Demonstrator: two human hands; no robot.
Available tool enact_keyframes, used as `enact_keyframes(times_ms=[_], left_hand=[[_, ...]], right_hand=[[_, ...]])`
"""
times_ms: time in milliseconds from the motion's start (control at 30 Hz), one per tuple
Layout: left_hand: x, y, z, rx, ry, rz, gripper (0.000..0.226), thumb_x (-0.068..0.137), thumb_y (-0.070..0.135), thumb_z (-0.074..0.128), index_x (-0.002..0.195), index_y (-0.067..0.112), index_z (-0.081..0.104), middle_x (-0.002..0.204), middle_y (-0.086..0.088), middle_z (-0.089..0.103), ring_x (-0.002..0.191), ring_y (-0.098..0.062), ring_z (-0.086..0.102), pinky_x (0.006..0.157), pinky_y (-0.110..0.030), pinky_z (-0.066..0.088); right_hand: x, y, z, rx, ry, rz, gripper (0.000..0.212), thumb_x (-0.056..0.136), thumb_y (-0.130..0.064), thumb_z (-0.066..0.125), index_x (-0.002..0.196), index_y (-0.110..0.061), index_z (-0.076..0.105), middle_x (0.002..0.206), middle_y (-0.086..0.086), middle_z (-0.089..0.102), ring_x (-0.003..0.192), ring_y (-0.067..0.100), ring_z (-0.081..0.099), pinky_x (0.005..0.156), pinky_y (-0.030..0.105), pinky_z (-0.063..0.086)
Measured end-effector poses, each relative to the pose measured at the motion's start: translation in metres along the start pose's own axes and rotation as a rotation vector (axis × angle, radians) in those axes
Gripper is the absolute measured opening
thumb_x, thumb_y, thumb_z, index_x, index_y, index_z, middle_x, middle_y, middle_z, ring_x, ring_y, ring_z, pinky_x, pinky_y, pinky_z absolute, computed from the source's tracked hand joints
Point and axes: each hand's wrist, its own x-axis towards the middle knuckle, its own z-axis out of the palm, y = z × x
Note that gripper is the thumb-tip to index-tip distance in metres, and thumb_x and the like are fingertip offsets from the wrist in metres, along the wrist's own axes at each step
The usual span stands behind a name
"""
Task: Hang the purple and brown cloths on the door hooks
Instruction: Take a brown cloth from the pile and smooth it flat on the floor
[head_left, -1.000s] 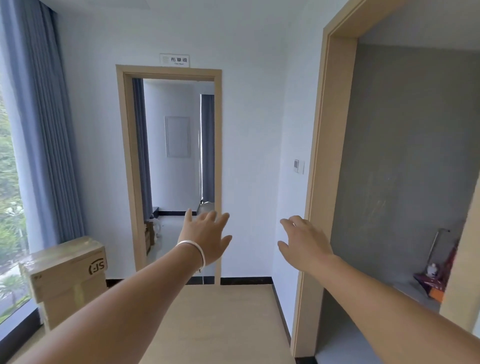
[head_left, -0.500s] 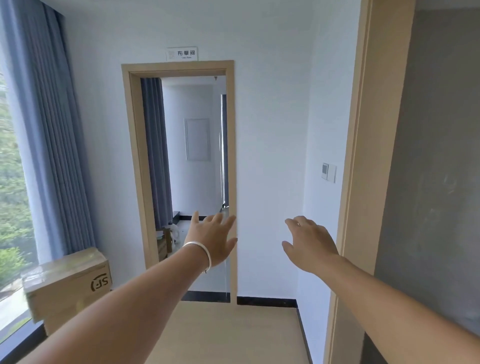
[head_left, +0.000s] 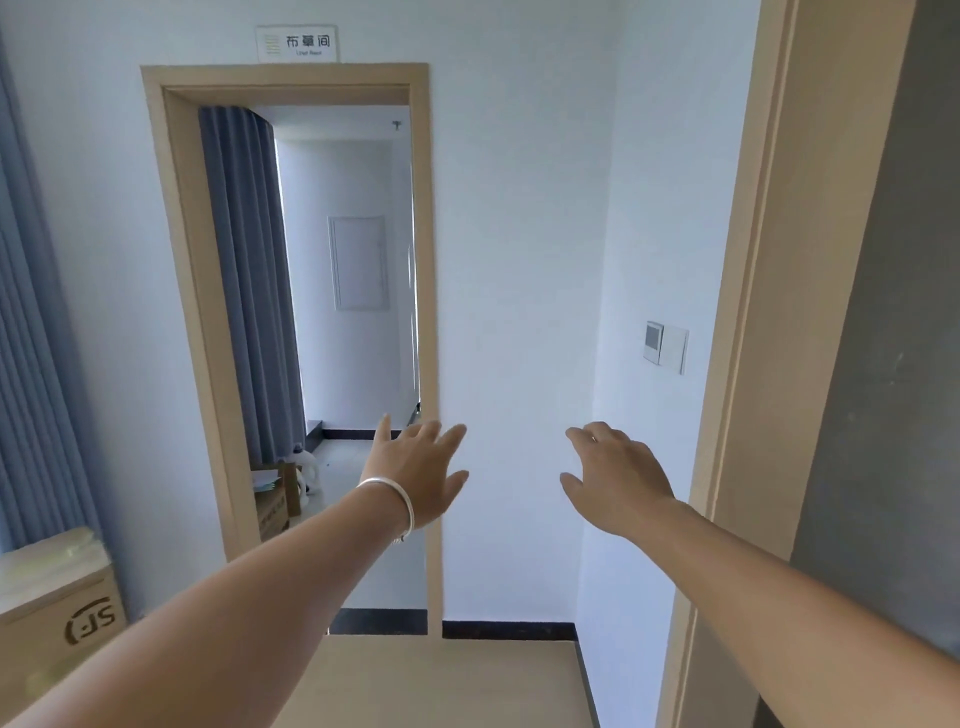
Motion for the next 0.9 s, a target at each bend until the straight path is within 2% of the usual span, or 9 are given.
enact_keyframes(times_ms=[267, 467, 767, 900], left_hand=[[0.127, -0.057, 0.071, -0.064, 0.039, 0.019, 0.058, 0.097, 0.053, 0.031, 0.148, 0.028, 0.020, 0.144, 0.000, 0.041, 0.130, -0.021, 0.043, 0.114, -0.054, 0.013], [0.190, -0.105, 0.112, -0.050, 0.029, -0.016, 0.056, 0.097, 0.052, 0.032, 0.146, 0.028, 0.022, 0.142, 0.000, 0.042, 0.132, -0.022, 0.041, 0.114, -0.054, 0.015], [0.250, -0.181, 0.188, -0.021, -0.030, -0.135, 0.058, 0.097, 0.053, 0.032, 0.148, 0.028, 0.021, 0.143, 0.002, 0.043, 0.132, -0.019, 0.043, 0.116, -0.055, 0.014], [0.264, -0.228, 0.225, 0.028, -0.090, -0.256, 0.058, 0.096, 0.054, 0.032, 0.148, 0.030, 0.021, 0.147, 0.001, 0.041, 0.134, -0.021, 0.041, 0.115, -0.057, 0.012]], right_hand=[[0.140, 0.003, 0.058, -0.031, -0.034, 0.057, 0.053, 0.094, -0.039, 0.042, 0.143, -0.020, 0.034, 0.141, 0.000, 0.041, 0.125, 0.021, 0.043, 0.098, 0.035, 0.037], [0.220, -0.013, 0.106, -0.016, -0.029, 0.035, 0.055, 0.094, -0.041, 0.043, 0.145, -0.020, 0.032, 0.144, 0.000, 0.039, 0.126, 0.020, 0.043, 0.098, 0.033, 0.037], [0.347, -0.066, 0.185, 0.055, -0.053, -0.156, 0.053, 0.095, -0.040, 0.043, 0.143, -0.019, 0.033, 0.141, -0.001, 0.040, 0.125, 0.021, 0.042, 0.098, 0.034, 0.038], [0.415, -0.109, 0.221, 0.118, -0.057, -0.292, 0.042, 0.093, -0.035, 0.045, 0.130, -0.017, 0.043, 0.132, 0.001, 0.046, 0.117, 0.024, 0.047, 0.092, 0.035, 0.040]])
